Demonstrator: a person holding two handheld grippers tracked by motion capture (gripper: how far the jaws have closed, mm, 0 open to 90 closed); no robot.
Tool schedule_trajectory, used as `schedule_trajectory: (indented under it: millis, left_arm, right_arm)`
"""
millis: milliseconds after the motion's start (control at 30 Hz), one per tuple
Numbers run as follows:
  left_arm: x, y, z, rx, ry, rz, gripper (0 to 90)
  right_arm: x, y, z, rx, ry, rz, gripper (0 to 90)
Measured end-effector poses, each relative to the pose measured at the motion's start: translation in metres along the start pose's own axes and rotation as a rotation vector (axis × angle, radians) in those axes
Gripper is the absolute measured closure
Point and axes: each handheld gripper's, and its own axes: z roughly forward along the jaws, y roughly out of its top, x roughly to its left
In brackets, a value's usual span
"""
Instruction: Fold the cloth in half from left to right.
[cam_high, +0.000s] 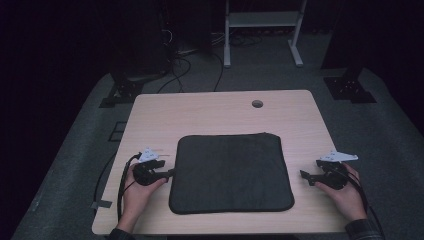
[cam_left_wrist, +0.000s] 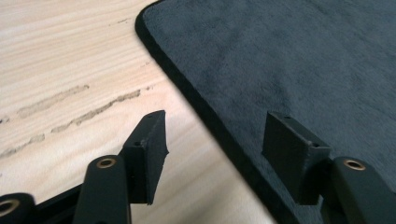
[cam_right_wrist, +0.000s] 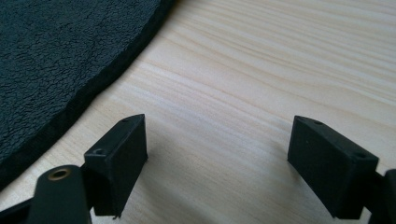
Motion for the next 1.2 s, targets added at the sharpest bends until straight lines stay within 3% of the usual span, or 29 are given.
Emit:
schedule_trajectory:
  millis: [400,600,733,1000,1200]
  left_arm:
    - [0.002,0.007,0.017,0.032,0.023,-0.018,48.0]
    - [0.0,0.007,0.025,0.064,0.056,0.006,51.2]
    - [-0.004,0.006,0.026,0.06,0.072,0.019,60.5]
    - [-0.011,0.008,0.026,0.072,0.04,-0.006,85.0]
    - [-0.012,0.01,0.026,0.088,0.051,-0.011,87.8]
  right_arm:
    - [0.0,0.0,0.0,0.0,0.002,-0.005,18.4]
    - [0.0,0.0,0.0,0.001,0.003,-0.004,18.3]
    - [0.0,0.0,0.0,0.001,0.003,-0.004,18.1]
    - [0.0,0.0,0.001,0.001,0.004,-0.005,18.0]
    - [0.0,0.0,0.001,0.001,0.004,-0.005,17.9]
